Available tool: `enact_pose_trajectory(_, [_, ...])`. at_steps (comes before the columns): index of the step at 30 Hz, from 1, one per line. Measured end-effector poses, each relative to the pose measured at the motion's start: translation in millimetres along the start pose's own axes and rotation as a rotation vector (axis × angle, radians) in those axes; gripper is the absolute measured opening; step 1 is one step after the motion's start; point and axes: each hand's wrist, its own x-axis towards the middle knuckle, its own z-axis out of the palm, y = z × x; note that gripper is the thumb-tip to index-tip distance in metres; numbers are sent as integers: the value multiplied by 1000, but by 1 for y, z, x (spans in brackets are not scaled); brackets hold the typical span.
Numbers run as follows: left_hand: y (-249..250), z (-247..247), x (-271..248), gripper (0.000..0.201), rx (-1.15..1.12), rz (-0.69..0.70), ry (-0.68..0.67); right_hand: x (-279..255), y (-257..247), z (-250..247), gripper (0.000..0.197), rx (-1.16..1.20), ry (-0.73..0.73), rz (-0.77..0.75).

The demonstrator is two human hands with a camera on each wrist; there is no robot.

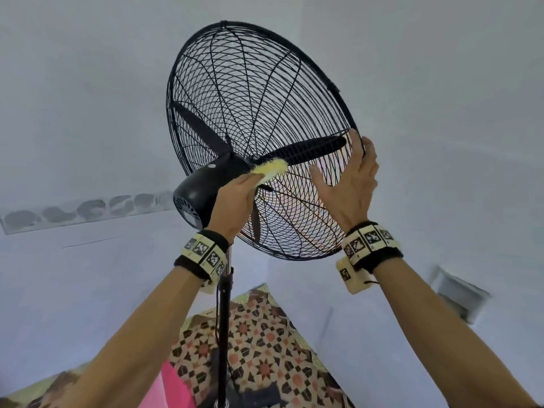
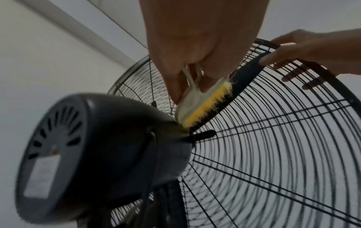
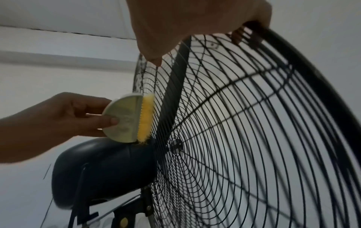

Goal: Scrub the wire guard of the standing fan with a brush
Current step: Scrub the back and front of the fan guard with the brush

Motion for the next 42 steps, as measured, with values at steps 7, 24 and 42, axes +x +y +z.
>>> enact_pose_trajectory(7, [3,40,-19,39,-10,3,-66,13,16,23,92,58,17,139])
enact_pose_trajectory(24, [-1,15,15,35,59,5,-3,9,25,30,90,114,71,154])
enact_pose_trajectory(42, [5,-1,16,41,-100,62,25,0,21,26,89,158,99,156])
